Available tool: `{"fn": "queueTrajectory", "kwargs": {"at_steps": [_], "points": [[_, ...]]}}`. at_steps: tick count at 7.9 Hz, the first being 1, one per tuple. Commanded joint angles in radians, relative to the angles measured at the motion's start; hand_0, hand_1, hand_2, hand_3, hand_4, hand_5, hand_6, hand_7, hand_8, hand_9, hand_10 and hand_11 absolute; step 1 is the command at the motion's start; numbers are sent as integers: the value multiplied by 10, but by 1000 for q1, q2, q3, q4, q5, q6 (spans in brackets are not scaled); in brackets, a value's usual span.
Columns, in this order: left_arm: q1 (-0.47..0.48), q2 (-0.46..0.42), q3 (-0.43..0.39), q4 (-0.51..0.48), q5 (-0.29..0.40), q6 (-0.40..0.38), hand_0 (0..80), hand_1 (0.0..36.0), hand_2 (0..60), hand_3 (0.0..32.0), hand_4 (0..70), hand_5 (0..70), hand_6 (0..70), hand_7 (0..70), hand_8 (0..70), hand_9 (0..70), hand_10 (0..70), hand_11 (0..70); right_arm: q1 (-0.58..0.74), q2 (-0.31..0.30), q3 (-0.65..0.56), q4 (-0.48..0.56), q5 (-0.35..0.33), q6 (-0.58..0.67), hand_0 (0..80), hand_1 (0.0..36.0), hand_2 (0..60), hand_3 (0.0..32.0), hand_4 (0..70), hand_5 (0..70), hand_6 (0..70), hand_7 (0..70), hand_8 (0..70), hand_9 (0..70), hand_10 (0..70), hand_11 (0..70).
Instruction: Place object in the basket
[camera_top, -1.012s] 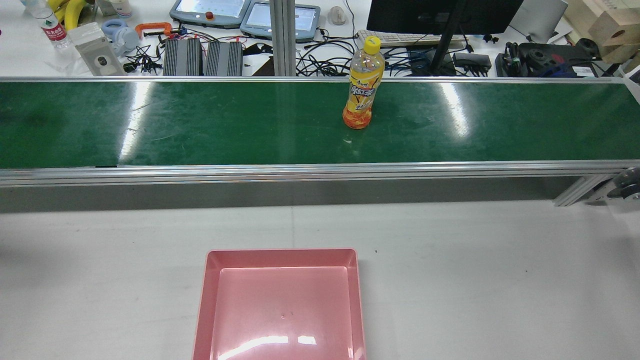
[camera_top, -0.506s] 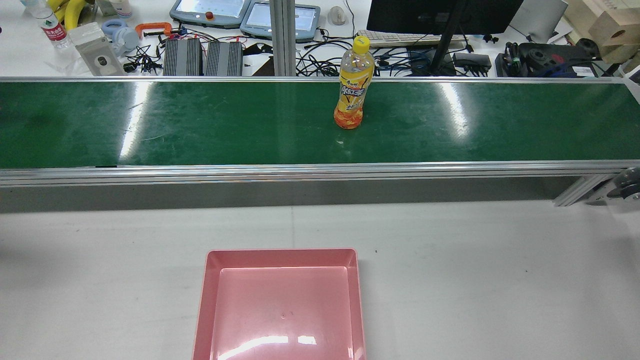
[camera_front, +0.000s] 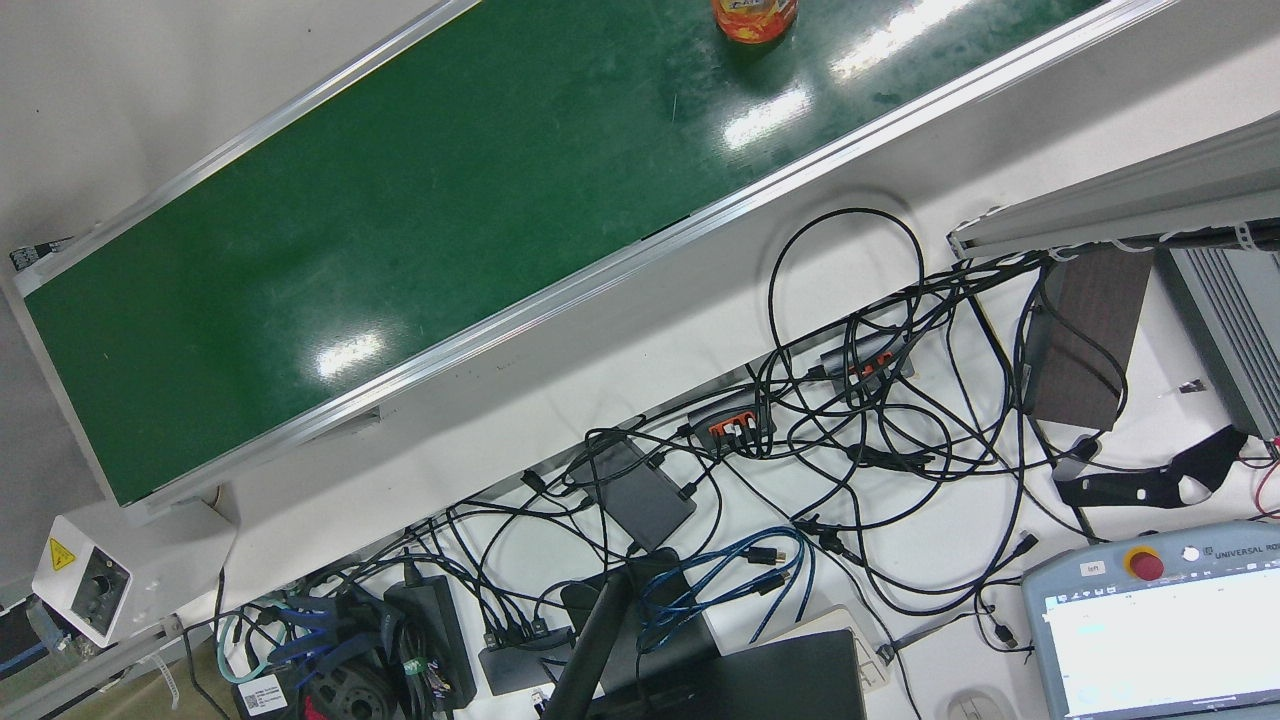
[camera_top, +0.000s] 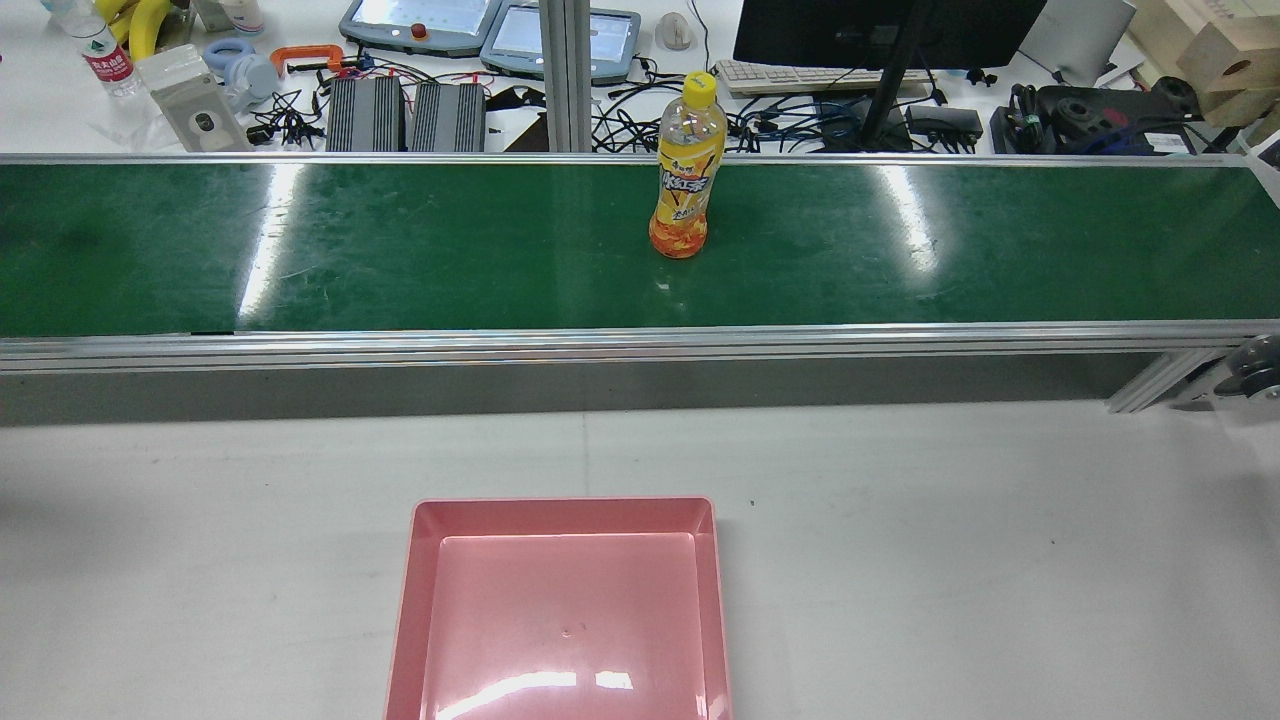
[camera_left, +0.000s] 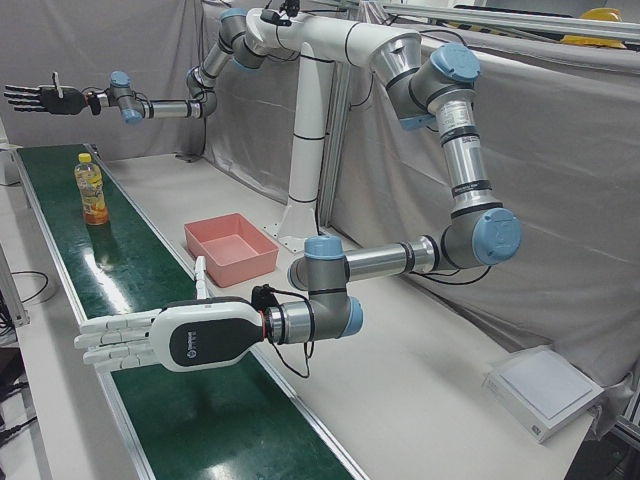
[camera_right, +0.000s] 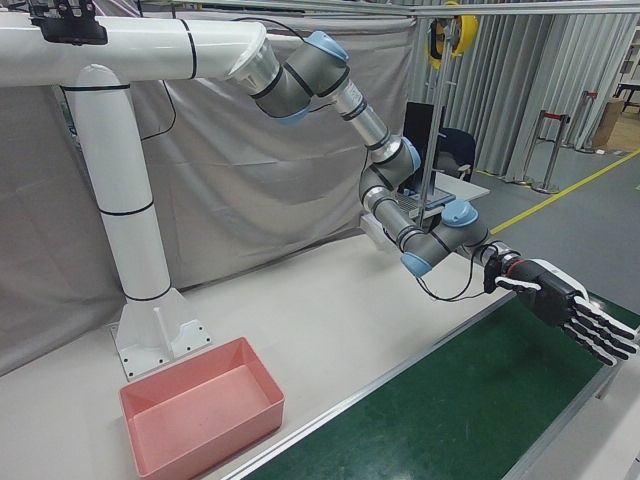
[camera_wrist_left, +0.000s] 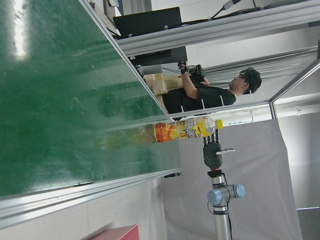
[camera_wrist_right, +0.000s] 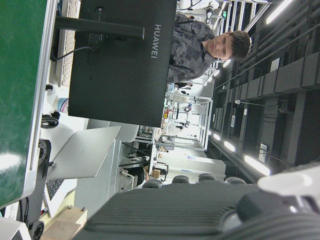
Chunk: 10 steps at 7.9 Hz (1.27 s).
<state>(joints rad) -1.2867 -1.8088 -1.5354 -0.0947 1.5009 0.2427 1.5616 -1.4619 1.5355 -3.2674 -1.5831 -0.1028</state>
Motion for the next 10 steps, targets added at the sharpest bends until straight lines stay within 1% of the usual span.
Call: {"fn": "queueTrajectory", "kwargs": {"at_steps": [1, 7, 9, 10], "points": [[0, -1, 0, 0, 1, -2, 458, 35, 0, 0, 0, 0, 0, 0, 0, 0, 19, 39, 0, 0, 0, 0, 0, 0, 0, 0, 0, 0, 0, 0, 0, 0, 0, 0, 0, 0], [3, -4, -3, 0, 1, 0, 459, 37, 0, 0, 0, 0, 0, 0, 0, 0, 21, 41, 0, 0, 0, 0, 0, 0, 0, 0, 0, 0, 0, 0, 0, 0, 0, 0, 0, 0], [1, -3, -3, 0, -1, -3, 461, 52, 0, 0, 0, 0, 0, 0, 0, 0, 28, 53, 0, 0, 0, 0, 0, 0, 0, 0, 0, 0, 0, 0, 0, 0, 0, 0, 0, 0], [3, -4, -2, 0, -1, -3, 460, 51, 0, 0, 0, 0, 0, 0, 0, 0, 33, 61, 0, 0, 0, 0, 0, 0, 0, 0, 0, 0, 0, 0, 0, 0, 0, 0, 0, 0]]}}
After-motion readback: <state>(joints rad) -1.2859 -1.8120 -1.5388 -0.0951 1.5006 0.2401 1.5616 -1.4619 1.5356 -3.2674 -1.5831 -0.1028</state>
